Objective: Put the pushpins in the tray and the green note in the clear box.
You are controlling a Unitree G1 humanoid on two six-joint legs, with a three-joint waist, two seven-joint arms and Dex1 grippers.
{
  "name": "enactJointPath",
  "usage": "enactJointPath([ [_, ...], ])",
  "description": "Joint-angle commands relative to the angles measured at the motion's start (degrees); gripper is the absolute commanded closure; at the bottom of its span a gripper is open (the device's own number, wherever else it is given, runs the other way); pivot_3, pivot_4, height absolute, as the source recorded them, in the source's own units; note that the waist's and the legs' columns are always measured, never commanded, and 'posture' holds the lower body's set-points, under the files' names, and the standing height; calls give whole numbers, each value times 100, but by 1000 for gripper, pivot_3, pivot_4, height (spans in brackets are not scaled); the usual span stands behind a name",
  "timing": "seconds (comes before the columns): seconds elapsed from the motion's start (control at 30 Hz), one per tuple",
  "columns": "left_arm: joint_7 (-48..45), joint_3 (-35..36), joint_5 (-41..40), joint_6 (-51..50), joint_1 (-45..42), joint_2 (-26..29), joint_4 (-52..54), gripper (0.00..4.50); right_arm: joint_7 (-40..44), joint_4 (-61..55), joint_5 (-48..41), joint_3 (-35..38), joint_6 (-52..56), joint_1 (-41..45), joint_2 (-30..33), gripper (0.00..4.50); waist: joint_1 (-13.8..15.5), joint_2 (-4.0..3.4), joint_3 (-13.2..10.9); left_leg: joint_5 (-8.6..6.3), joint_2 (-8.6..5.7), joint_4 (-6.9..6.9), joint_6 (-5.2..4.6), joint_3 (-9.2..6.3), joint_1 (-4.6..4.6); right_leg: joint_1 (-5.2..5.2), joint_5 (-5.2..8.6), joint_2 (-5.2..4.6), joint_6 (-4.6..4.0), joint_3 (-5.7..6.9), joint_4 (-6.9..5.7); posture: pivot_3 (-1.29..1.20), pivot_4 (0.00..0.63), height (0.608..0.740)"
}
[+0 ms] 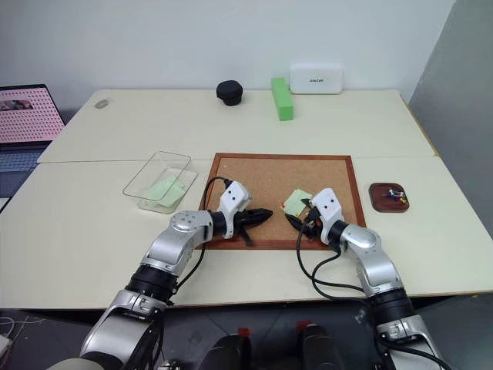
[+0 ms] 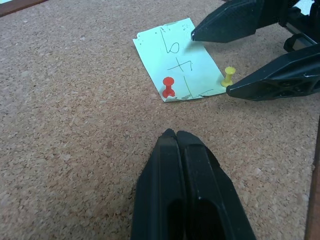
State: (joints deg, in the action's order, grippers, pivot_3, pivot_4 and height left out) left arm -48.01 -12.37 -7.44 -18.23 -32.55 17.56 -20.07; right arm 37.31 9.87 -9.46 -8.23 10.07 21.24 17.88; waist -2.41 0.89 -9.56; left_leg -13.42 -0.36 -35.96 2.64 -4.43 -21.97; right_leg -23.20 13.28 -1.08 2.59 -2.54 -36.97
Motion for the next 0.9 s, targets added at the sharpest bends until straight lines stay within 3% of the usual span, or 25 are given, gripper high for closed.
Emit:
enactJointPath([
  [0.03,47,-136,228,-145,149,100,-151,4500,128,-103,86,-58,-162,108,21,2137,-1,0,0,0,0,0,0,0,0,0,0,0,0,0,0,0,150,740],
  [0.43,38,-141,213,-172,127,78,-165,4500,120,45,184,-3,-141,169,5,4450,-7,0,0,0,1,0,0,0,0,0,0,0,0,0,0,0,150,740],
  [0.67,62,-128,208,-170,130,66,-168,4500,-82,141,357,41,-257,199,42,4489,-9,0,0,0,0,0,0,0,1,0,0,0,0,0,-1,0,150,740],
  [0.9,86,-125,218,-170,159,74,-184,4500,49,-298,-12,253,-345,170,-53,4489,-11,0,0,0,0,0,0,0,1,0,0,0,0,0,-1,0,150,740],
])
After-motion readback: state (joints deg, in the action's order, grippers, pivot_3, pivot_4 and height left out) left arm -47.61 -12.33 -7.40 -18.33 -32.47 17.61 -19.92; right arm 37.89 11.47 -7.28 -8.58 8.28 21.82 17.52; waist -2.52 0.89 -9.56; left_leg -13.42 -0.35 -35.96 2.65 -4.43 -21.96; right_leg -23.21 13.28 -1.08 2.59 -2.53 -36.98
